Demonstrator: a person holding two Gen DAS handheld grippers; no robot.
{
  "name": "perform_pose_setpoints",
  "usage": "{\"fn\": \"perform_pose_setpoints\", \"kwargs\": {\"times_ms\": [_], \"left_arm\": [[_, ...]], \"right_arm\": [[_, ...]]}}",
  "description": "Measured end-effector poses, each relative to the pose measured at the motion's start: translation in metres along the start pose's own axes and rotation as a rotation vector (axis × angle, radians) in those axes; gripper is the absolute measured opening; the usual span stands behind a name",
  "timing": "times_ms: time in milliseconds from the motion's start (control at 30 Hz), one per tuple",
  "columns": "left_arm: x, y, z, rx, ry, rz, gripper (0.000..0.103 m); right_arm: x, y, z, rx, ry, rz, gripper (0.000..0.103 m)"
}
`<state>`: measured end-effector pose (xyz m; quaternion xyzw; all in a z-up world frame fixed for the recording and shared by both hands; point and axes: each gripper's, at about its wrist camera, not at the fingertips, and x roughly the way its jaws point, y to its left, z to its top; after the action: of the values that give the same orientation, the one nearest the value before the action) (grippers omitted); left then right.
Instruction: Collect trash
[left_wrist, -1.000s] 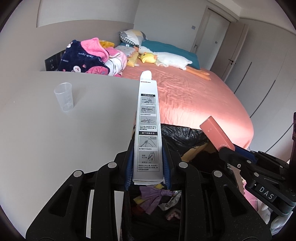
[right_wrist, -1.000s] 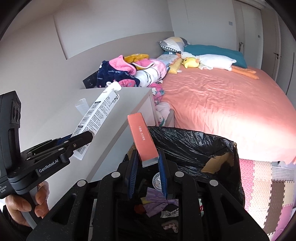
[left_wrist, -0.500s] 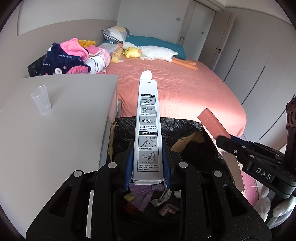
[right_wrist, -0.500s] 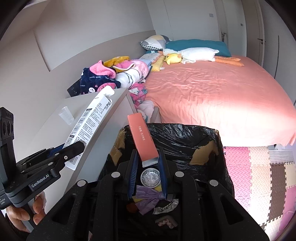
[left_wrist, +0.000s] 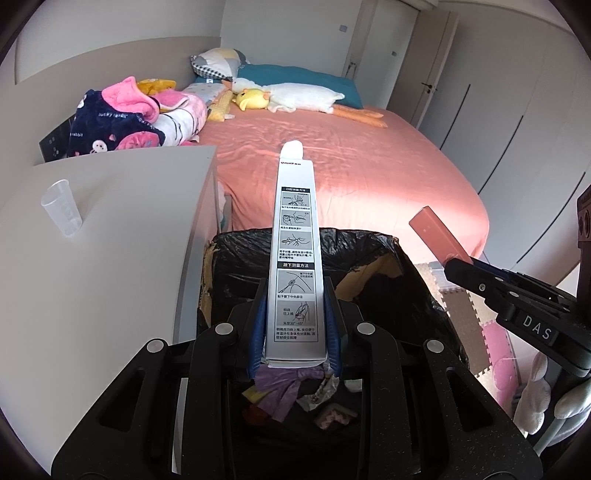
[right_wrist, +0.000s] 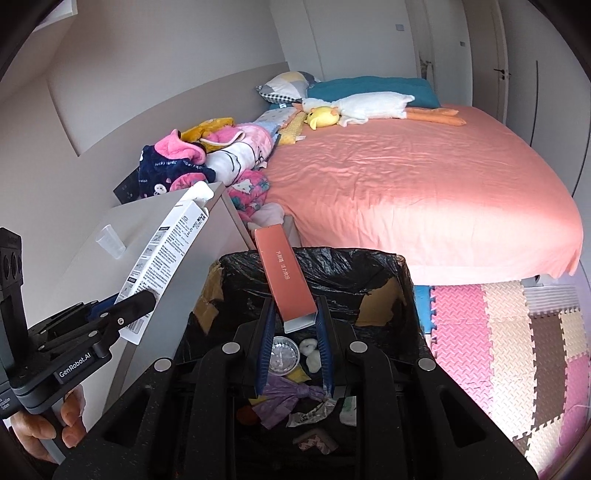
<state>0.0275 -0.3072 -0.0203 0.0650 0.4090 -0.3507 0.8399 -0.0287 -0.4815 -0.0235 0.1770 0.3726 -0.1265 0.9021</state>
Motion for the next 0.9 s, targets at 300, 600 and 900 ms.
{"fn": "perform_pose_setpoints", "kwargs": {"times_ms": [300,600,900], "left_arm": [[0.013,-0.003,0.004,0.022,0.028,-0.005,0.027],[-0.001,0.003,0.015,0.019,-0.021,0.034,0.096],[0.0,0.005,0.013,0.05,-0.006,0.058,0.096]], "right_arm": [[0.001,-0.007,0.005,0.012,-0.004,-0.018,0.023],[-0.014,-0.003,0.012,0.02,-0.041,-0.033,0.067],[-0.02,0.002,0.012,0.005,-0.056,-0.033,0.074]]}}
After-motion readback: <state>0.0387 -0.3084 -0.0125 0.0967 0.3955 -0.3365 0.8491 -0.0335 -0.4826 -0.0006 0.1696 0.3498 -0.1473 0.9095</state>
